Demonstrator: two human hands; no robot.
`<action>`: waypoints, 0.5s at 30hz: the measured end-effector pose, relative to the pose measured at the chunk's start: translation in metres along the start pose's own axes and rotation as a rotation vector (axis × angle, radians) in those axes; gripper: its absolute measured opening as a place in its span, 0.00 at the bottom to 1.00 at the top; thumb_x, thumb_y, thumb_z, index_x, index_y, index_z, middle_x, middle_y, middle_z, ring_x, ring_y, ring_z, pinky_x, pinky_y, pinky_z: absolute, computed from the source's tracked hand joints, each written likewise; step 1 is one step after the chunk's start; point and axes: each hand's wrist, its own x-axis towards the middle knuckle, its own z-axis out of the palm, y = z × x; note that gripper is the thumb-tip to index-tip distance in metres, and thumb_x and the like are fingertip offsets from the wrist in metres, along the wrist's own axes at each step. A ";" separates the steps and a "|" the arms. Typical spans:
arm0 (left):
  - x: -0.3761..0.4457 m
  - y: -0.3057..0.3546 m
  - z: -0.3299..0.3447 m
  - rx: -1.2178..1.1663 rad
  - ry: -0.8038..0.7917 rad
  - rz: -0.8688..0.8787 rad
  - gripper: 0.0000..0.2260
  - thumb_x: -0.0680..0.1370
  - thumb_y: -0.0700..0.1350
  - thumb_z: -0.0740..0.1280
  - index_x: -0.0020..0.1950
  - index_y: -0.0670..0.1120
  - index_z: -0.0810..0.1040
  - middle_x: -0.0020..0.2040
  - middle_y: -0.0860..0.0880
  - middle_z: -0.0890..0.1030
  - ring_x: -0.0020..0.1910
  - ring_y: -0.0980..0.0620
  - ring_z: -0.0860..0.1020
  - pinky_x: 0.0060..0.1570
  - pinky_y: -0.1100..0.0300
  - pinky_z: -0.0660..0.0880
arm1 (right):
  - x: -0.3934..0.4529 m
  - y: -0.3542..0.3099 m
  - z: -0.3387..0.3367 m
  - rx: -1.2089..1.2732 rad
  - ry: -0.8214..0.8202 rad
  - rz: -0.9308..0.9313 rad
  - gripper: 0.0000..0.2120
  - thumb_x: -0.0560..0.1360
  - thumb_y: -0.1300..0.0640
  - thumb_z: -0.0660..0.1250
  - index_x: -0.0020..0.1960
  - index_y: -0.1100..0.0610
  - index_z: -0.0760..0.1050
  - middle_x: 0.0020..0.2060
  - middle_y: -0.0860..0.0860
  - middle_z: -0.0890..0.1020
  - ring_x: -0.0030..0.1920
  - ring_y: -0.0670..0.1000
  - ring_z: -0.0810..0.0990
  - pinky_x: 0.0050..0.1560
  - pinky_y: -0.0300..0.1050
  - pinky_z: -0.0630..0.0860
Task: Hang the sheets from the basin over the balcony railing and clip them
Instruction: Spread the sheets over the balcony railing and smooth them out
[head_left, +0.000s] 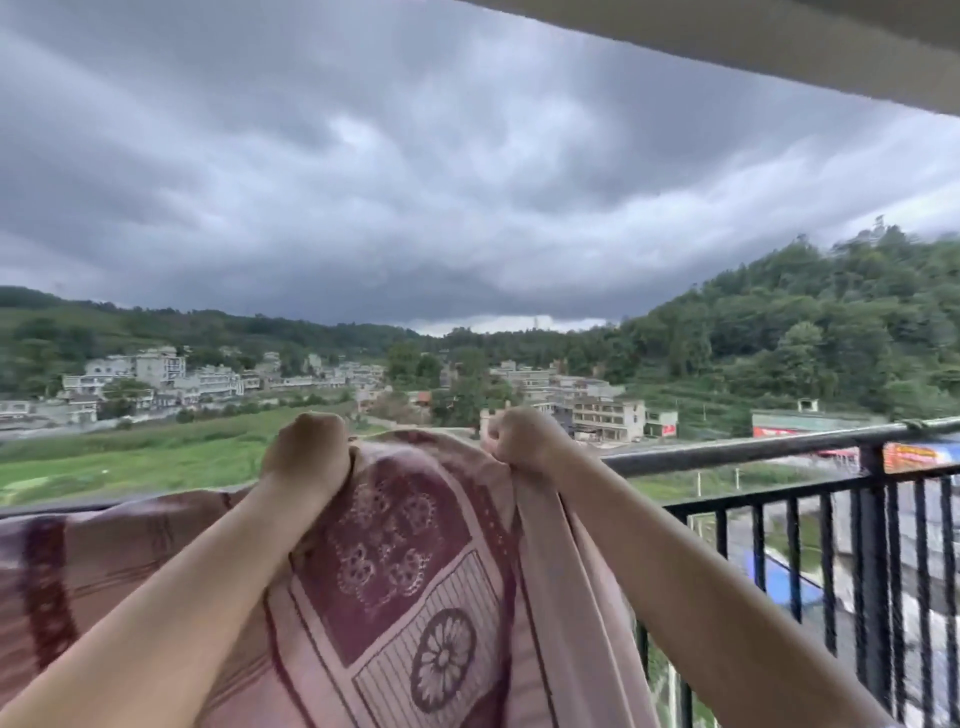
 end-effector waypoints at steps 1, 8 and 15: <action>0.003 -0.003 0.002 -0.043 -0.008 0.002 0.11 0.75 0.36 0.59 0.35 0.38 0.76 0.38 0.39 0.78 0.44 0.41 0.79 0.47 0.51 0.76 | -0.006 0.008 0.006 0.088 -0.080 -0.012 0.17 0.76 0.52 0.57 0.33 0.57 0.73 0.36 0.57 0.80 0.37 0.53 0.75 0.40 0.43 0.70; -0.025 0.010 0.003 -0.153 0.401 0.192 0.07 0.74 0.37 0.64 0.44 0.37 0.80 0.41 0.39 0.82 0.39 0.43 0.80 0.38 0.59 0.71 | -0.041 0.043 0.009 0.151 0.123 -0.191 0.17 0.78 0.52 0.54 0.37 0.58 0.74 0.34 0.59 0.80 0.37 0.57 0.78 0.45 0.49 0.72; -0.049 0.073 0.015 0.259 0.149 0.348 0.18 0.75 0.54 0.62 0.59 0.44 0.76 0.51 0.45 0.80 0.54 0.45 0.75 0.53 0.51 0.75 | -0.051 0.047 0.013 0.230 0.163 -0.246 0.19 0.79 0.48 0.49 0.60 0.55 0.72 0.55 0.57 0.80 0.62 0.55 0.70 0.62 0.53 0.59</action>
